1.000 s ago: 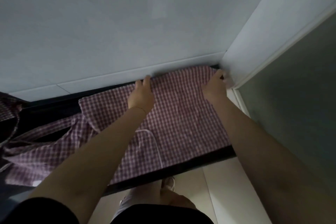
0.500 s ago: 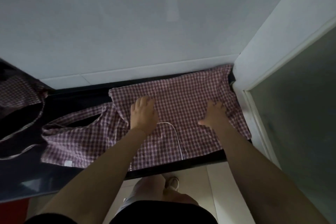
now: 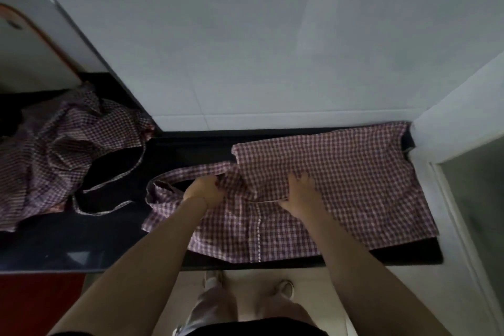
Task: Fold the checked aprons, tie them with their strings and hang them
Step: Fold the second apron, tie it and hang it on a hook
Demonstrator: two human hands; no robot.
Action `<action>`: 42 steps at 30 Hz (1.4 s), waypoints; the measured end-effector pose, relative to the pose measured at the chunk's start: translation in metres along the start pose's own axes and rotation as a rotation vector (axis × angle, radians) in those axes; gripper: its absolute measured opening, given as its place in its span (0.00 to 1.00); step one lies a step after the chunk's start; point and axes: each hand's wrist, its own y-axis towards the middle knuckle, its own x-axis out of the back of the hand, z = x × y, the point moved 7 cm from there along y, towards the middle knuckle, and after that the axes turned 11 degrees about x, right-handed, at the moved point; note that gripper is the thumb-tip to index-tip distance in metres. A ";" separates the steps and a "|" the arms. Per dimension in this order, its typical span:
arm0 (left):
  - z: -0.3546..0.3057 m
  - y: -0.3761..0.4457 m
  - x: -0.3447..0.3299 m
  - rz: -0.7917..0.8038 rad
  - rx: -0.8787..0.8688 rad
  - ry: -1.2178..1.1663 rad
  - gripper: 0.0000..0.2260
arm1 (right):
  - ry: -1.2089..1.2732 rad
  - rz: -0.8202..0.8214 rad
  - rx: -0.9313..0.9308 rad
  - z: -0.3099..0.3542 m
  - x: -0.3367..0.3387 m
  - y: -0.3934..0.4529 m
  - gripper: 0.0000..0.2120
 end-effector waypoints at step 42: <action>0.080 0.056 0.019 -0.005 -0.249 0.408 0.34 | 0.015 0.009 -0.346 0.060 -0.017 0.019 0.41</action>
